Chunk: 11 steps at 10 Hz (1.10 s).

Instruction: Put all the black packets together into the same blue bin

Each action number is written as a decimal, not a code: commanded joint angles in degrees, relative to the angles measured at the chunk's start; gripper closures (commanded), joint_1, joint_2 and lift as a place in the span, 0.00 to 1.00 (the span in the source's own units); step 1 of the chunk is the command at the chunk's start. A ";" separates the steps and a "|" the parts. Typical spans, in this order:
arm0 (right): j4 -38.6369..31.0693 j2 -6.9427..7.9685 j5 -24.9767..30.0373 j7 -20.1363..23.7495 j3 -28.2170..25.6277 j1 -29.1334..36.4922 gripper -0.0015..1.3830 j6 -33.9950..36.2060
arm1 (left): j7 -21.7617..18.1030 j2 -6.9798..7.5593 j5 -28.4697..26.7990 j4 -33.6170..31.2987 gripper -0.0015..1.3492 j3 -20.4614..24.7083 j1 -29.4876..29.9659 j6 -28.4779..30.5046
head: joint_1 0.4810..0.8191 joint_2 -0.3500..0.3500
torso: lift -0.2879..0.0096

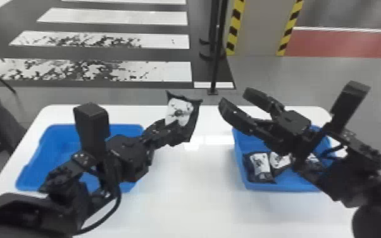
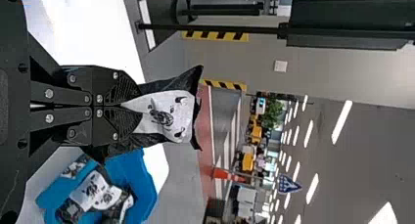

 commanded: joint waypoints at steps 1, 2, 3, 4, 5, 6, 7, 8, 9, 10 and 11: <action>1.64 -0.38 -0.75 0.12 2.58 -2.42 0.17 0.36 | 0.00 0.67 1.16 -0.71 0.90 -2.70 -0.51 -0.25 | 0.63 0.43 | 0.60; 2.62 -0.55 -1.21 0.20 3.72 -3.54 0.17 0.36 | -0.09 1.11 1.96 -0.86 0.90 -4.07 -1.07 -0.54 | 0.63 0.43 | 0.60; 3.32 -0.64 -1.32 0.20 4.64 -4.53 0.17 0.36 | -0.09 1.47 2.76 -1.14 0.90 -5.55 -1.35 -0.82 | 0.63 0.42 | 0.60; 4.45 -0.82 -1.89 0.29 5.55 -5.51 0.17 0.36 | -0.09 1.82 3.22 -1.14 0.90 -6.81 -1.77 -0.96 | 0.63 0.41 | 0.60; 5.01 -0.82 -2.24 0.38 6.35 -5.93 0.18 0.36 | -0.09 1.99 3.22 -1.14 0.90 -7.50 -2.06 -0.82 | 0.62 0.40 | 0.60; 4.87 -0.90 -1.89 0.38 7.04 -6.08 0.25 0.36 | -0.09 1.99 3.11 -1.14 0.90 -7.50 -2.06 -0.68 | 0.62 0.39 | 0.60; 4.45 -1.08 -1.78 0.38 7.61 -6.22 0.55 3.32 | -0.09 1.99 3.11 -1.14 0.90 -7.27 -1.77 -0.68 | 0.63 0.39 | 0.60; 2.76 -1.17 -0.64 0.29 8.06 -6.36 0.85 7.11 | 0.00 1.99 3.11 -1.14 0.90 -7.27 -1.91 -0.68 | 0.63 0.40 | 0.60; 1.22 -1.08 0.39 0.03 8.41 -6.36 0.84 9.36 | -0.09 1.99 3.11 -1.14 0.90 -7.15 -1.77 -0.68 | 0.63 0.41 | 0.60; 0.79 -1.08 0.62 -0.24 8.52 -6.36 0.84 9.64 | -0.09 1.99 2.99 -1.14 0.90 -7.04 -1.77 -0.68 | 0.63 0.43 | 0.60; 0.65 -1.17 0.39 -0.41 8.52 -6.08 0.84 9.50 | -0.09 1.99 2.88 -1.14 0.90 -6.93 -1.77 -0.82 | 0.63 0.44 | 0.60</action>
